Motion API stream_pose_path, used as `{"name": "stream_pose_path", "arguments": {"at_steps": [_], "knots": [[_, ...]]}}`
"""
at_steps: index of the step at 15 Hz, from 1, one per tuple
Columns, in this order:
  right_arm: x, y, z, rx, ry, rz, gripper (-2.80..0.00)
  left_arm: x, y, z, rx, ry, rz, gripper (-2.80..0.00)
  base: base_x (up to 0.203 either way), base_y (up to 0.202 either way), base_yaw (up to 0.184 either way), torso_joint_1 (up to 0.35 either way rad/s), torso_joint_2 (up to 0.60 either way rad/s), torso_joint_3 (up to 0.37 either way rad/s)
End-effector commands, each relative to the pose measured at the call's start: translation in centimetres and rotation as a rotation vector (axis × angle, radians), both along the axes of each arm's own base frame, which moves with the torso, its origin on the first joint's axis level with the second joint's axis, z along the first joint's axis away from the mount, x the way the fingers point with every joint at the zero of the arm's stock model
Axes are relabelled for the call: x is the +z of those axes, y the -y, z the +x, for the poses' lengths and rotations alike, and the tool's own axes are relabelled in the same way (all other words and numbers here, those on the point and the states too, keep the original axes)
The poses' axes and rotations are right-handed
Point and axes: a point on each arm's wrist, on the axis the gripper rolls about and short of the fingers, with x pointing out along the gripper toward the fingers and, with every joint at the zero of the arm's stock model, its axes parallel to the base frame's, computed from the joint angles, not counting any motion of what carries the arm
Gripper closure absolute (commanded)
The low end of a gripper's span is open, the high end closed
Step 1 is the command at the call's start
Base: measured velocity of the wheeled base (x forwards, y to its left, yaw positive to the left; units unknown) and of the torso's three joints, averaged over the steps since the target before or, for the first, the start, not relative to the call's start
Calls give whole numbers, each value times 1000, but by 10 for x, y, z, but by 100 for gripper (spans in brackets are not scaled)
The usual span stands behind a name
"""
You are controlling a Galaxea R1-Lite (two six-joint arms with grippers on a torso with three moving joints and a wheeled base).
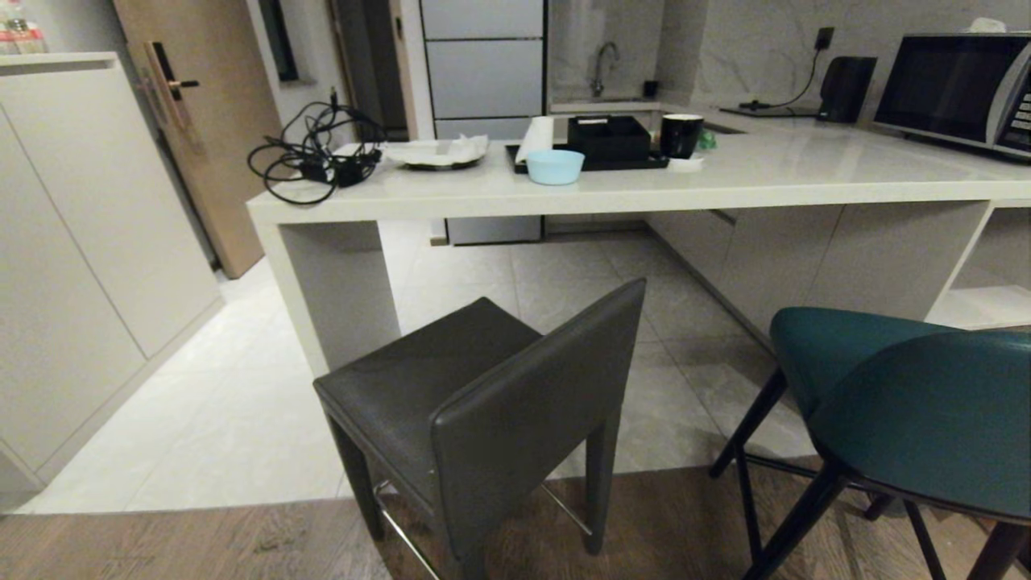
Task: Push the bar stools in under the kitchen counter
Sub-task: Push the blue chair back under the dining table
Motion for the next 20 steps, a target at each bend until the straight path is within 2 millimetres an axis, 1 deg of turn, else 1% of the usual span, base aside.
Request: {"name": "stream_pose_path", "arguments": {"at_steps": [1,20], "knots": [[0,0,0,0,1,-1,0,0,0,0,0,-1,1,0,0,0,0,7,4,38],[0,0,0,0,1,-1,0,0,0,0,2,0,-4,0,0,0,0,0,0,0]]}}
